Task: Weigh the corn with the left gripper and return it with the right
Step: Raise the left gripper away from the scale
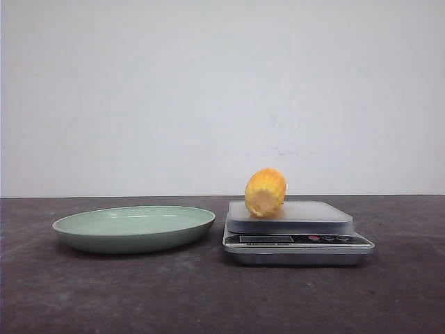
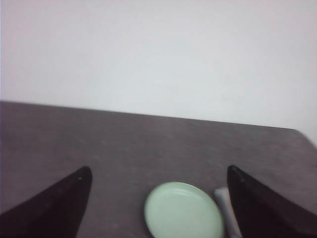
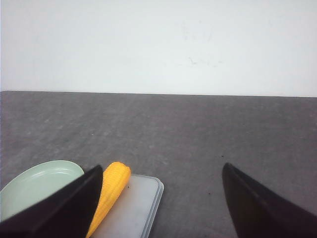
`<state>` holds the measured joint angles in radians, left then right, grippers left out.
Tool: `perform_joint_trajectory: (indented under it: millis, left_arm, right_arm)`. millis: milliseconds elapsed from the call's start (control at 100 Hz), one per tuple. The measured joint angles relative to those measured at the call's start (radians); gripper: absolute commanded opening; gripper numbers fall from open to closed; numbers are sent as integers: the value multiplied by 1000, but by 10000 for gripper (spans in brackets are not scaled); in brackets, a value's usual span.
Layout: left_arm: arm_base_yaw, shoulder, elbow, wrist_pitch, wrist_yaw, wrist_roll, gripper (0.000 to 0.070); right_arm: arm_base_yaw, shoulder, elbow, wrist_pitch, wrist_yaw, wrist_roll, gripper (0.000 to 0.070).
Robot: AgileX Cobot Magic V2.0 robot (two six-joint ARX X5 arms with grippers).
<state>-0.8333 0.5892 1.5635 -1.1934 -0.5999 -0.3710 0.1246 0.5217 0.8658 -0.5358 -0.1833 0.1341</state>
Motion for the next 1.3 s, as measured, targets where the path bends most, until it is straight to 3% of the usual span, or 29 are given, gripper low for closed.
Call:
perform_joint_trajectory:
  millis: [110,200,630,1200,1300]
  left_arm:
    - [9,-1,-3,14,63,-42,493]
    - [22,-1,-5,48,105,-48,420]
    - [94,-7,-5,63,138,-37,421]
    - [274,-56,-5,74,309,-35,421]
    - [318,-71,-5,73,340,-29,421]
  right_arm:
    - [6,0,0,0,0,0,488]
    - [6,4,0,0,0,0,487]
    - [19,68,0,1,-1,0,488]
    - [109,216,0,110,0,-6,489]
    - [144,258,0,139,0,-6,515]
